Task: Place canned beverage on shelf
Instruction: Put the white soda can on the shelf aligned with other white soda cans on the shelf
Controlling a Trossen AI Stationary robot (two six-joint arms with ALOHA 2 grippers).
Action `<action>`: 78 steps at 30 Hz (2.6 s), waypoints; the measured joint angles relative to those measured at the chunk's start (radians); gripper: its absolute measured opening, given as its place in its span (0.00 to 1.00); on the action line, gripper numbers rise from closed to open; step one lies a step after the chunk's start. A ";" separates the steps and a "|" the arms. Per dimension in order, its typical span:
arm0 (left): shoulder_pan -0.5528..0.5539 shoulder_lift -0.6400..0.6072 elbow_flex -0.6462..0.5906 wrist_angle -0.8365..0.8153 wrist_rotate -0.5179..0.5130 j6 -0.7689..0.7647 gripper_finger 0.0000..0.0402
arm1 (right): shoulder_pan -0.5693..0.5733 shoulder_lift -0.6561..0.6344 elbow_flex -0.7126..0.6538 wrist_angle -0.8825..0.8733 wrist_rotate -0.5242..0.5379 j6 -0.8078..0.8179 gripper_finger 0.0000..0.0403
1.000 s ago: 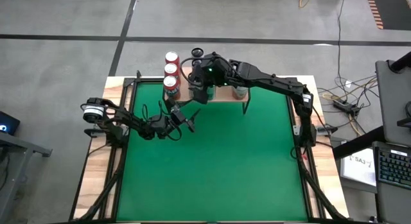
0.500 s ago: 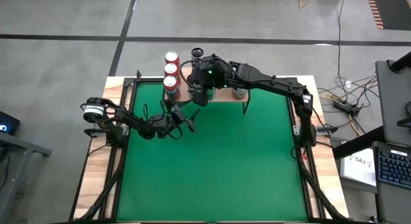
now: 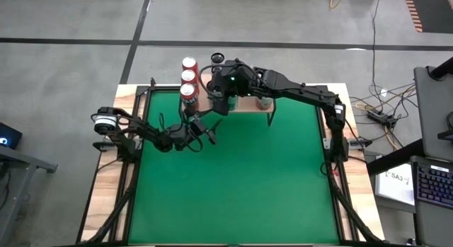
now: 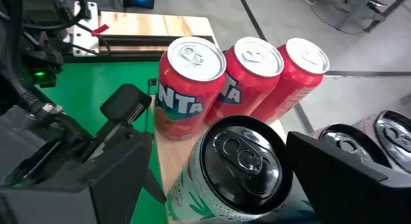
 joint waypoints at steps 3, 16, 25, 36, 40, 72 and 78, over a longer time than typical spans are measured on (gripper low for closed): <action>0.000 0.004 0.017 -0.011 0.000 0.000 0.60 | 0.003 0.000 0.000 -0.005 0.034 -0.011 0.86; -0.017 -0.004 0.012 -0.027 -0.025 0.000 0.60 | 0.003 0.003 -0.014 -0.015 0.124 -0.009 0.81; -0.077 -0.053 0.007 -0.027 -0.109 0.066 0.60 | 0.003 0.004 -0.015 -0.038 0.142 -0.027 0.81; -0.137 -0.078 -0.005 -0.031 -0.194 0.100 0.60 | 0.021 0.000 0.021 -0.063 0.142 -0.029 0.81; -0.174 -0.137 -0.005 -0.029 -0.194 0.149 0.60 | 0.034 -0.001 0.048 -0.074 0.141 -0.027 0.81; -0.220 -1.062 -0.008 -0.917 0.011 0.067 0.06 | 0.049 0.038 0.092 -0.037 0.137 0.097 0.04; -0.220 -1.106 -0.008 -0.965 0.011 0.066 0.03 | 0.028 0.065 0.091 -0.038 0.139 0.087 0.03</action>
